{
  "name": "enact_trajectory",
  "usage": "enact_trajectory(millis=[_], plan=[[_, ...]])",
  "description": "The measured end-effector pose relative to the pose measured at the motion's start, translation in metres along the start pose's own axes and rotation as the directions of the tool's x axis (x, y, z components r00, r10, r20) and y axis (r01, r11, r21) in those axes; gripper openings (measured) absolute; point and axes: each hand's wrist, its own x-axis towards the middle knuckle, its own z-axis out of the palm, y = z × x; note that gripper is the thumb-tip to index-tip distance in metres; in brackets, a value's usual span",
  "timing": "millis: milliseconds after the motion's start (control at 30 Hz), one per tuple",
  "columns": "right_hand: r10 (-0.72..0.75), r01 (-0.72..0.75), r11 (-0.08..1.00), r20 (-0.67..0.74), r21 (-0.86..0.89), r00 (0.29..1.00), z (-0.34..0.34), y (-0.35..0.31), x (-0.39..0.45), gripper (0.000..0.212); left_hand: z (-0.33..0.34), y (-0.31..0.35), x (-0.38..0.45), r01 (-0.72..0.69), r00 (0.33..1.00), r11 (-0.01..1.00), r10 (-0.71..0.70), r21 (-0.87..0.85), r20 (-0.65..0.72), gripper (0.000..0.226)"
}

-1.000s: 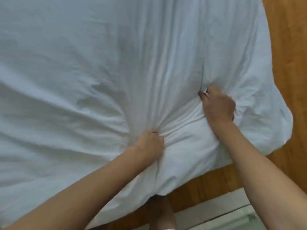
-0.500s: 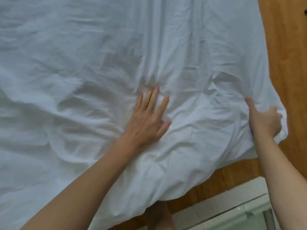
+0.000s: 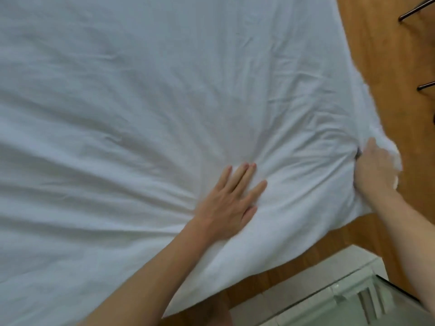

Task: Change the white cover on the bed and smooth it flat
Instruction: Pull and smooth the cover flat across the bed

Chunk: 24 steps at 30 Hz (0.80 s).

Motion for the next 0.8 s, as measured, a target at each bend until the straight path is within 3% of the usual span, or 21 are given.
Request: enact_trajectory(millis=[67,133,200,267,333,367,400,467,600,700,800], plan=[[0.054,-0.051,0.997,-0.055,0.062,0.997,0.013,-0.022,-0.009,0.055,0.000,0.003,-0.004,-0.056,0.998,0.998,0.057,-0.017,0.027,0.053],[0.102,-0.045,0.966,-0.219,0.254,0.970,0.004,-0.034,-0.011,0.057,0.003,0.007,-0.012,-0.182,0.983,0.983,0.183,-0.023,0.034,0.055],[0.060,0.123,0.919,-0.441,0.374,0.895,-0.017,-0.055,-0.027,0.057,0.006,0.011,-0.020,-0.289,0.956,0.957,0.290,-0.036,0.050,0.058],[-0.235,0.467,0.835,-0.580,0.290,0.780,-0.019,-0.084,-0.055,0.051,0.006,0.015,-0.026,-0.343,0.936,0.938,0.346,-0.058,0.070,0.062],[-0.544,0.626,0.774,-0.412,0.089,0.731,0.014,-0.093,-0.085,0.053,0.003,0.011,-0.032,-0.347,0.934,0.935,0.351,-0.068,0.059,0.062],[-0.565,0.595,0.803,-0.270,0.040,0.780,0.034,-0.089,-0.098,0.058,0.001,0.001,-0.040,-0.313,0.947,0.949,0.315,-0.040,0.061,0.062],[-0.478,0.489,0.871,-0.172,0.032,0.862,0.048,-0.082,-0.108,0.064,-0.003,-0.014,-0.050,-0.240,0.969,0.971,0.239,0.010,0.068,0.061],[-0.252,0.262,0.963,-0.125,0.063,0.959,0.059,-0.078,-0.112,0.072,-0.013,-0.058,-0.075,-0.006,1.000,0.995,0.003,0.097,0.031,0.060],[-0.077,0.077,0.975,-0.006,0.208,0.997,0.037,-0.132,-0.127,0.066,-0.044,-0.138,-0.149,0.249,0.966,0.950,-0.258,0.188,0.028,0.058],[-0.187,0.190,0.936,-0.038,0.298,0.982,0.036,-0.214,-0.192,0.067,-0.065,-0.182,-0.230,0.381,0.916,0.895,-0.400,0.233,0.037,0.058],[-0.424,0.419,0.855,-0.054,0.306,0.904,0.055,-0.313,-0.312,0.082,-0.083,-0.218,-0.327,0.493,0.856,0.832,-0.517,0.253,0.031,0.059]])
